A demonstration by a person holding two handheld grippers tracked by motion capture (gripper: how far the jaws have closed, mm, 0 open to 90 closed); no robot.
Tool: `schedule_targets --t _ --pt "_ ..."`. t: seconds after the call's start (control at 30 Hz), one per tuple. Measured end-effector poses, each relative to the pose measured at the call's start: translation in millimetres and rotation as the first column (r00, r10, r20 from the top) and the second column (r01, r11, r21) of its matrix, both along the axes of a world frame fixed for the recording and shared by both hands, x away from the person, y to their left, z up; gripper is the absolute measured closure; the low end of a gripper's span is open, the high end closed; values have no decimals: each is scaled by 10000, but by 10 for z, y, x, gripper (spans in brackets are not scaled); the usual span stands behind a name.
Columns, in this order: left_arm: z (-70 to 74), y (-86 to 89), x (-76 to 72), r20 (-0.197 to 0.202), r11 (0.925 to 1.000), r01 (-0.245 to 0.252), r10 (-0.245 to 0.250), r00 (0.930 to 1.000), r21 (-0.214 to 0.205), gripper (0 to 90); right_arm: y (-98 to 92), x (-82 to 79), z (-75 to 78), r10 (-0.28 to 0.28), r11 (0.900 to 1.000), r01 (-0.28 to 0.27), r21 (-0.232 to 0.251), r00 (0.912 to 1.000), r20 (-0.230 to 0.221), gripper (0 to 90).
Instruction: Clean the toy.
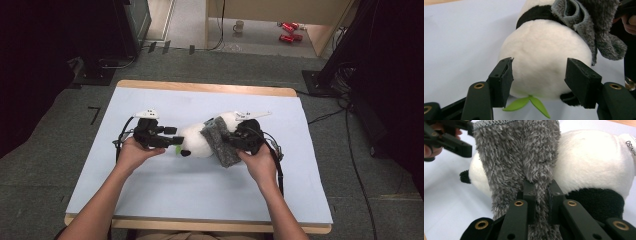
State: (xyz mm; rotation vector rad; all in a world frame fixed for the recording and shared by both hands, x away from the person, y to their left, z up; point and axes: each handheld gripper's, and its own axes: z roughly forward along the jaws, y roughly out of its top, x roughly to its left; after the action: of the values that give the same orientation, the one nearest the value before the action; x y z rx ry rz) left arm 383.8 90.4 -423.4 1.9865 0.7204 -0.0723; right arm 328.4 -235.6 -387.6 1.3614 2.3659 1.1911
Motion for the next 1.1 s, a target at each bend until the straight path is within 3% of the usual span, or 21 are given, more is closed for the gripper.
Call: schedule_targets --t 0.23,0.4,0.43,0.5,0.53,0.63,0.77,0.83,1.1 --pt "-19 -54 124 -106 9975 689 -691 9976 -143 373 -38 -41 -31 12 10000 -12 6 10000 -61 815" --pt "-89 -179 217 -334 9852 1698 -1705 9848 -215 332 -96 -72 -68 100 9999 -99 29 9994 -328 813" --pt "-89 -179 217 -334 9852 1698 -1705 9848 -215 302 -96 -72 -68 100 9999 -99 29 9994 -328 813" --pt "-140 -219 225 -49 9781 2080 -2081 9781 -61 266 -122 -80 -84 163 9999 -161 48 9987 -492 812" --pt "-193 -274 227 -134 9735 2285 -2283 9735 105 188 -140 -87 -101 274 9996 -271 66 9978 -597 812" --pt "-255 -333 225 -188 9706 2401 -2398 9706 153 127 -156 -90 -115 308 9995 -311 -37 9973 -669 811" --pt "-336 -397 211 -152 9688 2476 -2476 9688 43 128 -194 -80 -147 298 9995 -301 -32 9972 -686 812" --pt "-350 -395 214 -163 9698 2440 -2440 9696 2 166 -194 -78 -150 312 9995 -314 -14 9973 -667 811" --pt "-306 -386 138 -169 9813 1906 -1902 9816 285 580 -202 -63 -152 276 9992 -257 305 9976 -637 809"
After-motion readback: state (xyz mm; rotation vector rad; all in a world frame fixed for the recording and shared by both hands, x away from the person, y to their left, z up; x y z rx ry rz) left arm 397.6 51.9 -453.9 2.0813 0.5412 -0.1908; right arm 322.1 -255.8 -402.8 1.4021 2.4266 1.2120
